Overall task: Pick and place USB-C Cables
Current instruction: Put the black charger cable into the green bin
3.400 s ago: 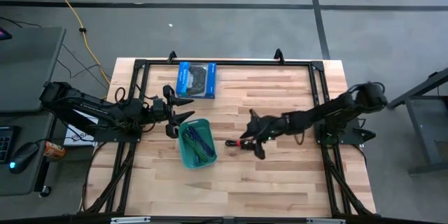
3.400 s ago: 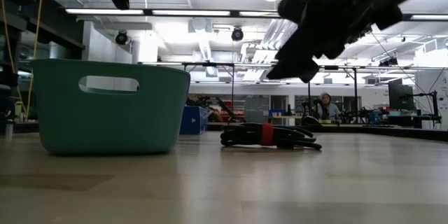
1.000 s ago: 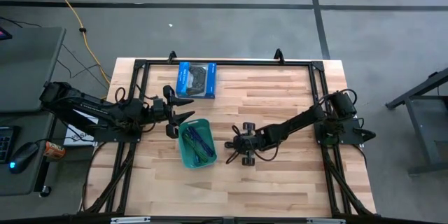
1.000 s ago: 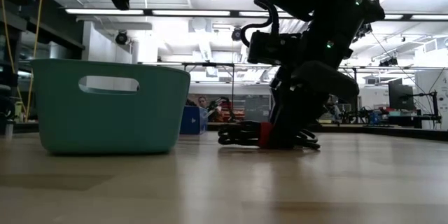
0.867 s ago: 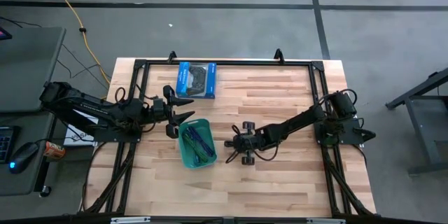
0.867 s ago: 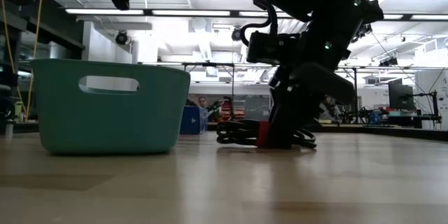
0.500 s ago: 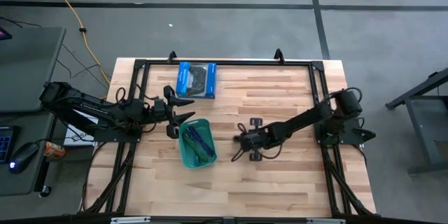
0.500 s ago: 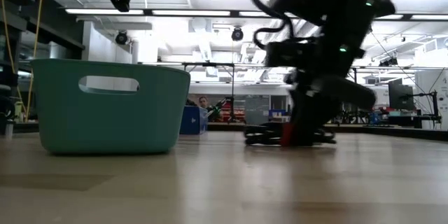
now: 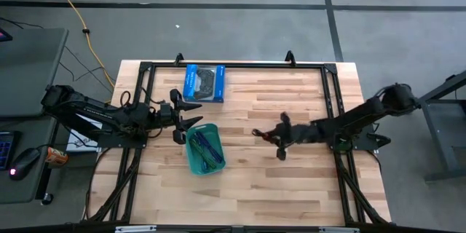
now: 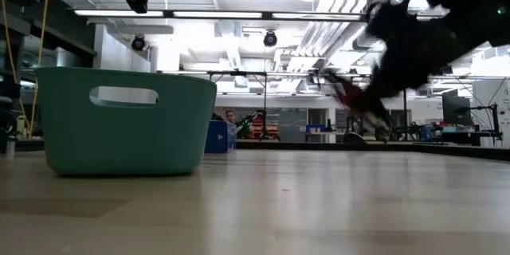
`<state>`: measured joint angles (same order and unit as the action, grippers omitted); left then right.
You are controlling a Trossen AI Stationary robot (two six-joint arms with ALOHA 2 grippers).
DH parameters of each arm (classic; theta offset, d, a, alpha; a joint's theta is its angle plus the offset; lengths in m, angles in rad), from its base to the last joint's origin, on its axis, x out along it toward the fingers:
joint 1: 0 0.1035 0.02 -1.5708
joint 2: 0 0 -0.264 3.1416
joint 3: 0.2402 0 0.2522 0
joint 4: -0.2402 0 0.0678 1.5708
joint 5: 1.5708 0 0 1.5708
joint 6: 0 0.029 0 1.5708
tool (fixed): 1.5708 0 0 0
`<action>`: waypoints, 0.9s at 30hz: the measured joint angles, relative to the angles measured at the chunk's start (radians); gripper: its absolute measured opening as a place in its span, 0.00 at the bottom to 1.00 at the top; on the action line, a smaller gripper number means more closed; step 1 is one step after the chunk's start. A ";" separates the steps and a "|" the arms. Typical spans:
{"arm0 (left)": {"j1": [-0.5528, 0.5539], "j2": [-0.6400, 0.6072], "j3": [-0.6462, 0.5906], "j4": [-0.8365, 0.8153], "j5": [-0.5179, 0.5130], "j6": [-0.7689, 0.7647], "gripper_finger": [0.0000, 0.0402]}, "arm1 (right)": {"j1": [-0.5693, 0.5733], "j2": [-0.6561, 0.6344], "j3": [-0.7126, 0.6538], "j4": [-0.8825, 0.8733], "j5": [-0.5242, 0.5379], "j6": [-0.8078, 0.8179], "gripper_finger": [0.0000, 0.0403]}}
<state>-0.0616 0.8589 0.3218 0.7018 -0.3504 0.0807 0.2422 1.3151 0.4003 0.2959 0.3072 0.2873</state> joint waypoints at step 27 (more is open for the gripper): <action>0.000 0.000 0.000 0.002 0.000 -0.002 0.45 | -0.198 -0.032 0.090 0.601 -0.274 -0.312 0.12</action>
<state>-0.0616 0.8589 0.3218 0.7040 -0.3508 0.0788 0.0439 1.2827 0.4900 0.8967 0.0330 -0.0250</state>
